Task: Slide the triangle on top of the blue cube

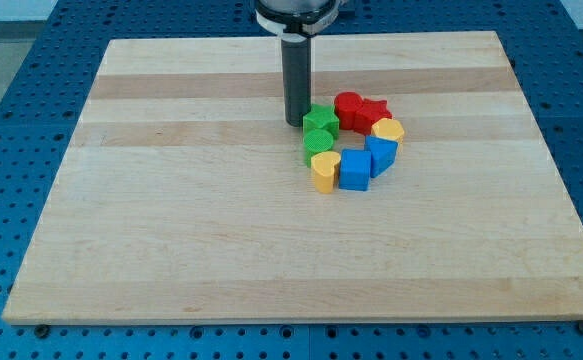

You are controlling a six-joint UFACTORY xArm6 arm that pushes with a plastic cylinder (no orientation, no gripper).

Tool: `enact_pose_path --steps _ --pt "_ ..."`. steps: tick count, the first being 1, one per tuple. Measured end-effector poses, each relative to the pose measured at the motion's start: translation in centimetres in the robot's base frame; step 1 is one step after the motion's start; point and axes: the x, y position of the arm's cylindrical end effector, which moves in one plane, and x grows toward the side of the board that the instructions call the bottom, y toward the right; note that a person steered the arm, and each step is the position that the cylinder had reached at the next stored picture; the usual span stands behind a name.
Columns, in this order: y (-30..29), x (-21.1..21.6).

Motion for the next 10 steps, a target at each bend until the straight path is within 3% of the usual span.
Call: enact_pose_path --steps 1,3,5,7,10 --pt "-0.4 0.0" --pt "-8.0 0.2" --pt "-9.6 10.2" --pt "-1.1 14.9" --pt "14.4 14.0"
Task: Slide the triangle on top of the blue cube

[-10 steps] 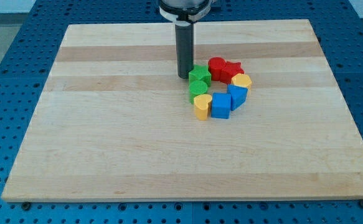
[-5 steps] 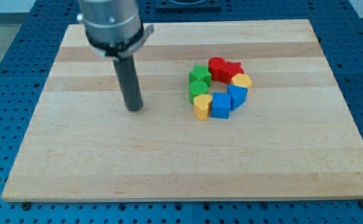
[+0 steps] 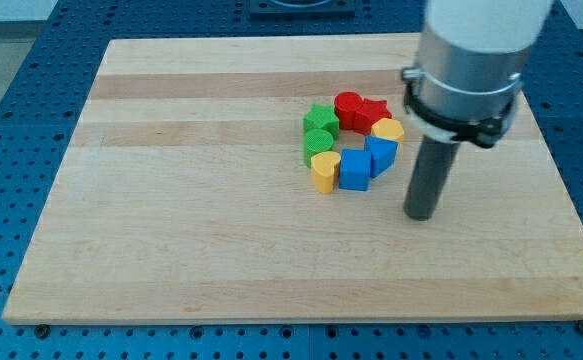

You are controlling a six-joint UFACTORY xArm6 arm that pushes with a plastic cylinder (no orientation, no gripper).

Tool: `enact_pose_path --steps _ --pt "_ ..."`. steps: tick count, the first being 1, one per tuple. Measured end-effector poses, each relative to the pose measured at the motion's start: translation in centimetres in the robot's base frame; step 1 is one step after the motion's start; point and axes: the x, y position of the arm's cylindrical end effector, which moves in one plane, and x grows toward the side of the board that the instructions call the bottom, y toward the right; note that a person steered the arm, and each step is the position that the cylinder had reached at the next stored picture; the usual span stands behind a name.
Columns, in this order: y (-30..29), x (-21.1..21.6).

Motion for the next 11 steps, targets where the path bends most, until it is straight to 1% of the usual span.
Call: enact_pose_path --steps 1,3,5,9,11 --pt "0.9 -2.3" --pt "0.8 -5.5" --pt "-0.1 -5.7" --pt "-4.2 -5.7" --pt "-4.3 -5.4"
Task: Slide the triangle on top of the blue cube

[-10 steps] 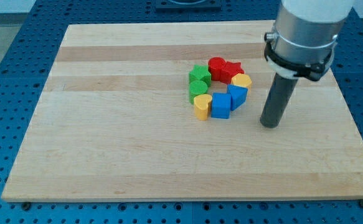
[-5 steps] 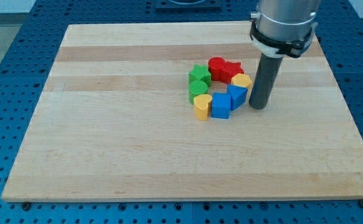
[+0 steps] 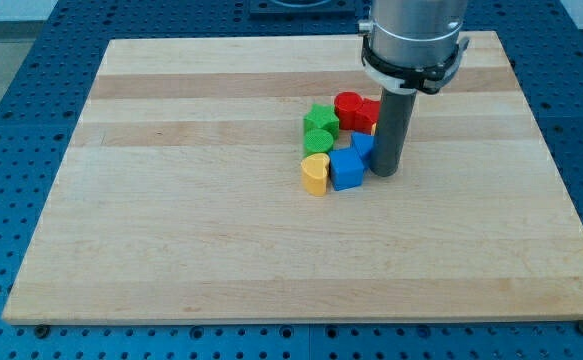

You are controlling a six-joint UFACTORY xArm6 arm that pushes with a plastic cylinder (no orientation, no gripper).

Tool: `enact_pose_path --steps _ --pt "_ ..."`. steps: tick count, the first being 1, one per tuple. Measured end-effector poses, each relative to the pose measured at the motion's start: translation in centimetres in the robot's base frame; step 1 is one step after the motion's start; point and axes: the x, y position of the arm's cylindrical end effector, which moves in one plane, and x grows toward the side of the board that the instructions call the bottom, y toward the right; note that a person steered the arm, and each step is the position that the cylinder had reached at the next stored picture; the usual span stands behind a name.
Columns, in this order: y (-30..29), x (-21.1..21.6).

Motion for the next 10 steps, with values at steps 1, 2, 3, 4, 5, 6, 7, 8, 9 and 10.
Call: enact_pose_path --steps 1,2,3,4,5,6,7,8,9,10 --pt "0.0 0.4" --pt "0.0 0.4" --pt "-0.3 0.2" --pt "-0.4 -0.5" --pt "-0.9 -1.4" --pt "-1.0 -1.5" --pt "-1.3 -1.5" --pt "-1.8 -1.8" --pt "-2.0 -2.1" --pt "-2.0 -1.4"
